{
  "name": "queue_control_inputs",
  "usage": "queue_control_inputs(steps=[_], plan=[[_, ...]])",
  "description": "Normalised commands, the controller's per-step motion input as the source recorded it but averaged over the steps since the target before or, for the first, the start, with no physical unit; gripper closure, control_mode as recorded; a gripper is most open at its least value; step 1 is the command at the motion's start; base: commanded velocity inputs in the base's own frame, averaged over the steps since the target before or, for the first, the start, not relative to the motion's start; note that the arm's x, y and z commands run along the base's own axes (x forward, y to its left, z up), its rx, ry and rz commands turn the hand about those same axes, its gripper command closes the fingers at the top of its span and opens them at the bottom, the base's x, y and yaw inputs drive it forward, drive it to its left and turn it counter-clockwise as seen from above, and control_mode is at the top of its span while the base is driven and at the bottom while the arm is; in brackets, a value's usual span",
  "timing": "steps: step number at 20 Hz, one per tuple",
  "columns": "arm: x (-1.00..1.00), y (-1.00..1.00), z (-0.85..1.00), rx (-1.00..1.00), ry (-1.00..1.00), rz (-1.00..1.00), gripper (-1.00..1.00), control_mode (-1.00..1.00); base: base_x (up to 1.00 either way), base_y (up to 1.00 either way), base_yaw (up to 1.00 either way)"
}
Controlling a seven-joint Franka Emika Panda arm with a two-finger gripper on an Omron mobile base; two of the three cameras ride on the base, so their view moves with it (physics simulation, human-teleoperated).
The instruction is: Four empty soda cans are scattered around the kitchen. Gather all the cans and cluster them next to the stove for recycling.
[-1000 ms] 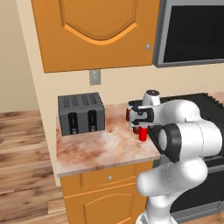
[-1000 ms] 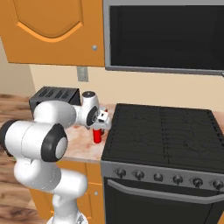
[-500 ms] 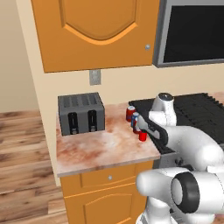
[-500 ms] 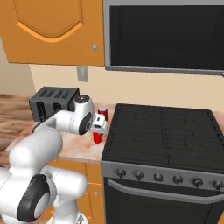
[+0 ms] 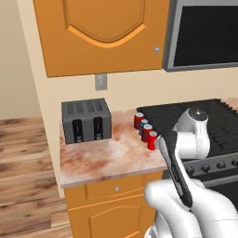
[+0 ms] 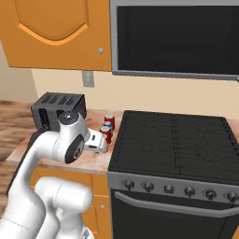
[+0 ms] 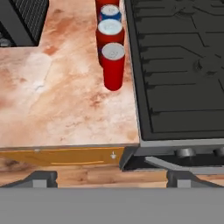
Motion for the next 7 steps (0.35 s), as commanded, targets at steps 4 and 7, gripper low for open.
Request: queue_control_inputs(steps=[4,7], plan=[[-0.85,0.0,0.69,0.0,-0.09,0.0,-1.0,-1.0,0.0,0.0,0.0],[-0.7,0.0,0.87,0.0,-0.1,0.0,-1.0,-1.0,0.0,0.0,0.0]])
